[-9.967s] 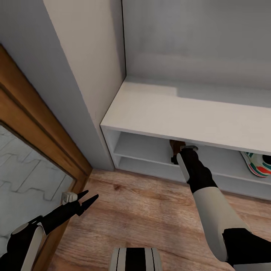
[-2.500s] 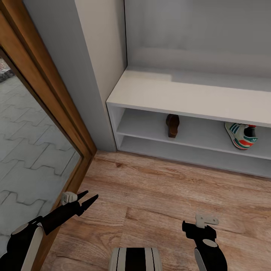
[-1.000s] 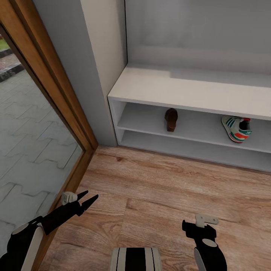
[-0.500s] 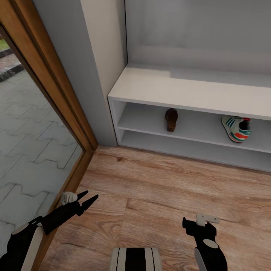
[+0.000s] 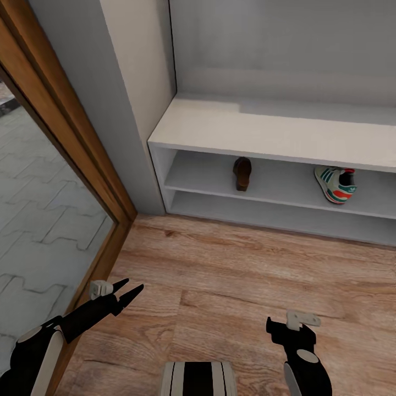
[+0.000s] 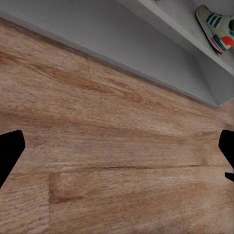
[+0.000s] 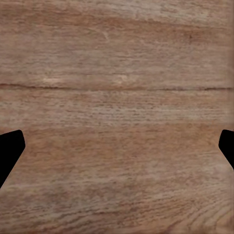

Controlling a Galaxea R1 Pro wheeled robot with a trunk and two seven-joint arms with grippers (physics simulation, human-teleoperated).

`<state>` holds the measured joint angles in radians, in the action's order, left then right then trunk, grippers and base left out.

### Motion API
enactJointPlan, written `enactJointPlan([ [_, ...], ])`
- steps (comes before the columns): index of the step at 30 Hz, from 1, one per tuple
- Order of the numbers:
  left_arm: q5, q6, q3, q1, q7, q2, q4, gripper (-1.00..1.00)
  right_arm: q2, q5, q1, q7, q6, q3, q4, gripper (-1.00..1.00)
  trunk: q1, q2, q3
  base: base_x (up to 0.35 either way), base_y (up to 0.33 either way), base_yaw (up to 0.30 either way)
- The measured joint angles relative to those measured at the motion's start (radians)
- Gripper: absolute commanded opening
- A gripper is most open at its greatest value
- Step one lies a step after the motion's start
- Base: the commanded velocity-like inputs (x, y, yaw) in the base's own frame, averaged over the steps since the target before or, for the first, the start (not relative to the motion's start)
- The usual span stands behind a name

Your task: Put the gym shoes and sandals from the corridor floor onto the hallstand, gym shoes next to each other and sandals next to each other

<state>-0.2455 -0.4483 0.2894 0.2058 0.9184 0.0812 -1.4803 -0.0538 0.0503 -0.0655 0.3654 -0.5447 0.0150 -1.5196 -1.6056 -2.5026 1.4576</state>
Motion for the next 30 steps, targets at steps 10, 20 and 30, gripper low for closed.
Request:
enactJointPlan([
  [10, 0.0, 0.0, 0.0, 0.0, 0.0, 0.0, 0.0, 1.0, 0.001, 0.003, 0.0, 0.002, 0.0, -0.002, -0.005, 1.0, 0.0, 0.0, -0.001, 0.0, 0.0, -0.182],
  [20, 0.0, 0.0, 0.0, 0.0, 0.0, 0.0, 0.0, 1.0, 0.001, 0.005, 0.0, 0.002, 0.0, -0.201, -0.005, 1.0, 0.0, 0.0, -0.001, 0.0, 0.0, -0.3],
  [30, 0.0, 0.0, -0.002, 0.0, -0.002, 0.0, 0.002, 1.0, 0.0, -0.006, 0.0, 0.008, 0.259, -0.276, -0.005, 1.0, 0.0, 0.0, -0.001, 0.0, 0.0, -0.297],
])
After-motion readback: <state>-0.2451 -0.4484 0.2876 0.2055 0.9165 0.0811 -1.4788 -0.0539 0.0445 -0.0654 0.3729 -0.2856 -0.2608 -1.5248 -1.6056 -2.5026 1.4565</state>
